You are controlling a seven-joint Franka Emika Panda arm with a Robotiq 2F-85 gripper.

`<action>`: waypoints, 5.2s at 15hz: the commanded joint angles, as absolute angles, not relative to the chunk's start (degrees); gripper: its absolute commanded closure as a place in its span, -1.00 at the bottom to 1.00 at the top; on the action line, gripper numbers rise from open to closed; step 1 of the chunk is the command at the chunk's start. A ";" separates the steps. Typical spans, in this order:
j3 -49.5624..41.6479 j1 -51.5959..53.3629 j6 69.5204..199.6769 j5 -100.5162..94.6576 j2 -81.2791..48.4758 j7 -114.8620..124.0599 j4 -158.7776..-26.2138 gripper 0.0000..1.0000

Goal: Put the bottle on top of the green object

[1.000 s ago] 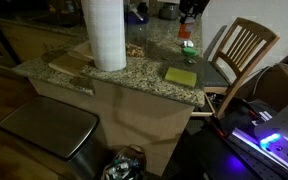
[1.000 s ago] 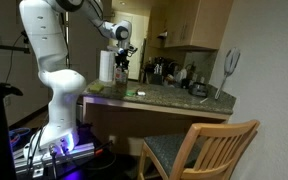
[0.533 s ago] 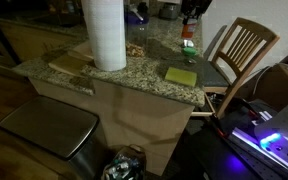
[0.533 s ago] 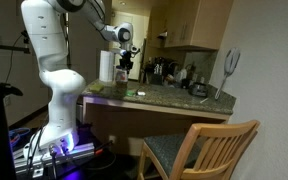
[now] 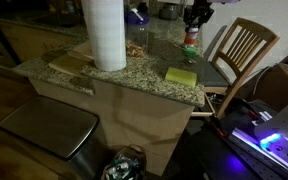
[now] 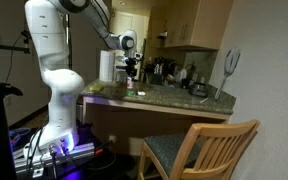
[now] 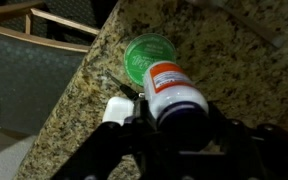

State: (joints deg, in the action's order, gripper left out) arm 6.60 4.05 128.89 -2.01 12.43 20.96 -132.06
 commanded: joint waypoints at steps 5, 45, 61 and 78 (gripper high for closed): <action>6.80 3.57 129.07 -1.37 12.91 21.80 -133.31 0.41; 1.96 -2.99 130.05 -4.90 16.60 31.10 -139.71 0.41; 2.74 4.34 118.83 13.14 20.98 14.84 -129.93 0.41; 5.46 2.89 117.83 5.93 19.93 19.79 -129.77 0.41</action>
State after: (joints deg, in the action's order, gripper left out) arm 4.28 4.15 119.87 7.51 20.03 18.82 -130.54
